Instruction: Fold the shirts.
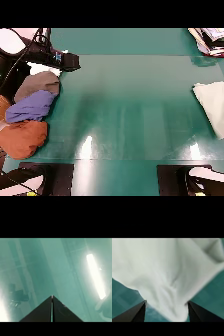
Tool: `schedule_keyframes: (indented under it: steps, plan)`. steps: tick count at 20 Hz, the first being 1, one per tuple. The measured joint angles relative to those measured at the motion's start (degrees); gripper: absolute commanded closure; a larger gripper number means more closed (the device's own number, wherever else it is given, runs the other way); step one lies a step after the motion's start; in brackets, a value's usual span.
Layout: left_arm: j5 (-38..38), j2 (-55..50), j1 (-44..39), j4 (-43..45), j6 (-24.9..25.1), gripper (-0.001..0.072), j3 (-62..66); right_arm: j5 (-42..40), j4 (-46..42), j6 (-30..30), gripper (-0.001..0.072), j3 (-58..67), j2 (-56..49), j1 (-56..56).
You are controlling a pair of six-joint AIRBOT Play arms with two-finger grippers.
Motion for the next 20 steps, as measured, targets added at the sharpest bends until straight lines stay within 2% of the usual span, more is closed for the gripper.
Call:
schedule_keyframes:
  steps: [4,8,9,12,13,20]
  plan:
    - [0.0,0.0,0.0,0.0,0.0,0.0684,0.0,1.5,-2.3,1.0,0.0142,3.1,3.5,0.4]
    - [0.3,0.0,0.0,0.0,0.0,0.0684,0.0,1.9,7.2,1.7,0.0145,4.9,7.9,5.5]
    - [0.5,0.0,0.0,0.0,-0.1,0.0684,0.0,2.0,9.4,1.7,0.0208,5.1,8.9,7.8]
    - [1.5,0.0,0.0,0.0,-0.1,0.0684,0.0,2.1,13.2,1.3,0.0638,5.4,11.4,16.6]
    - [1.9,0.0,0.0,0.0,-0.1,0.0684,0.0,2.1,14.0,0.5,0.0695,5.4,12.1,20.1]
    - [5.5,0.0,0.0,0.0,-0.1,0.0684,0.0,1.6,15.7,-4.1,0.0695,5.5,14.2,36.8]
